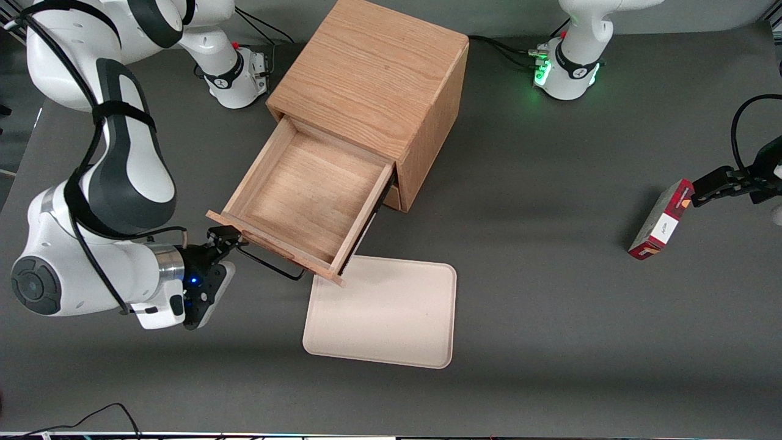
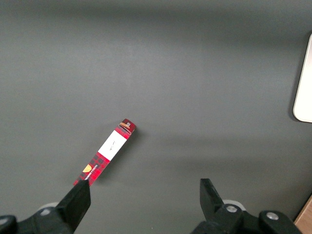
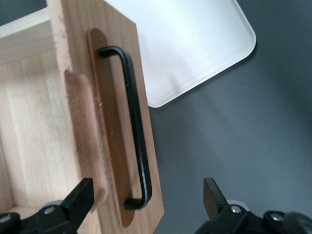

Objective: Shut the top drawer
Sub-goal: 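Press the right gripper against the drawer front beside the black handle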

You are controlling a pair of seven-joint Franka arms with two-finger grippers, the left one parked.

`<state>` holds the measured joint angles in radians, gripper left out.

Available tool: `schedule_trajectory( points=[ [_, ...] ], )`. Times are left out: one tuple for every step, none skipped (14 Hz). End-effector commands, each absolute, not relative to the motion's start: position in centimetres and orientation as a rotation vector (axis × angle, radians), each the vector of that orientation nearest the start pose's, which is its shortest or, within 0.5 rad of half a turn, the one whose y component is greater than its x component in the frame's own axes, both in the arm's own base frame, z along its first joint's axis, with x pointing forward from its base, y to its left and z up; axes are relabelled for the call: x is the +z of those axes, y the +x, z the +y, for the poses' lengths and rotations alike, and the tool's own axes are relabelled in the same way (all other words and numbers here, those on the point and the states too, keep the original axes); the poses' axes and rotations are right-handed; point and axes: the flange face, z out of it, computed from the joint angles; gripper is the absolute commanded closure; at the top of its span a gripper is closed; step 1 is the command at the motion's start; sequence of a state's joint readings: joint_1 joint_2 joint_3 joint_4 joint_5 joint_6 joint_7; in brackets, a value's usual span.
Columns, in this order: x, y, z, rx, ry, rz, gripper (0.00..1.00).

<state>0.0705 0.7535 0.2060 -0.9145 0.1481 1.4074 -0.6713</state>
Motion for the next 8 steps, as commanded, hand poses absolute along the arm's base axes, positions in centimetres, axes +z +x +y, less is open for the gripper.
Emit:
schedule_trajectory(
  points=[
    [43.4,71.2,16.9,0.223,-2.538,-1.149,0.0],
    [42.8,71.3,17.0,0.22,-2.543,-1.139,0.0],
    [42.3,71.6,17.1,0.215,-2.545,-1.131,0.0],
    [42.1,71.6,17.2,0.215,-2.547,-1.128,0.0],
    [41.6,71.4,17.3,0.231,-2.541,-1.129,0.0],
    [41.1,71.3,17.4,0.242,-2.537,-1.129,0.0],
    [40.6,71.3,17.4,0.251,-2.536,-1.127,0.0],
    [40.0,71.3,17.5,0.256,-2.536,-1.124,0.0]
  ],
)
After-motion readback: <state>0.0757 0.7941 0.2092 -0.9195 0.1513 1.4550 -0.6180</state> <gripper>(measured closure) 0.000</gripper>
